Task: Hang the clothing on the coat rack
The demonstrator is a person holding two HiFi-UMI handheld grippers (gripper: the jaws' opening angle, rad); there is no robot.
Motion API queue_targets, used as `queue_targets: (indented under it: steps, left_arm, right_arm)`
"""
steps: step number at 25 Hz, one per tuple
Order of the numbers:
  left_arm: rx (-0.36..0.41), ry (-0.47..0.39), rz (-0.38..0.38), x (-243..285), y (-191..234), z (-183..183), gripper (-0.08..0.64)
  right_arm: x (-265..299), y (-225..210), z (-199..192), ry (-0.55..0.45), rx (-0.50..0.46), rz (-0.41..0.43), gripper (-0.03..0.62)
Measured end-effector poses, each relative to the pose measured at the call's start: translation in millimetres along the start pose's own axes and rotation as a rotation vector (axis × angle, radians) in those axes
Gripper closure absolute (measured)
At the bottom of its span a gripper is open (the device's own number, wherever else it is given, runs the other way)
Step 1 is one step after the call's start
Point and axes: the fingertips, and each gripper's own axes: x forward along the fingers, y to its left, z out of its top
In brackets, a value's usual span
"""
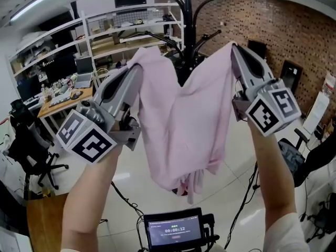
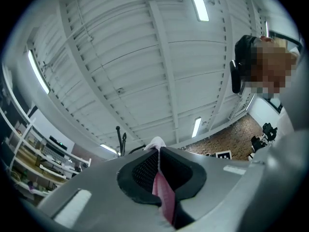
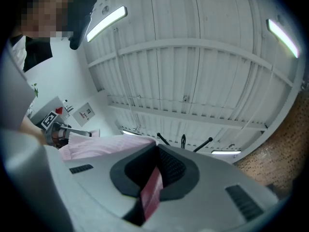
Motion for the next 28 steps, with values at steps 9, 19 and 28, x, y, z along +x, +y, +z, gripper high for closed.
queue_targets:
  steps: [9,19,28]
  left_arm:
    - [0.0,-0.015,-0.075,37,4,1,0.548]
    - [0.101,-0.029,0.006,96,43,25,0.548]
    - [0.204,-0.017,0.077,114,65,31,0.548]
  right_arm:
    - [9,-32,5,0.012,-0.074,-0.053,0.583]
    - [54,-82,23,-0.035,-0.108,0.001,0.583]
    - [73,-102,29,-0.075,-0.147,0.028,0.583]
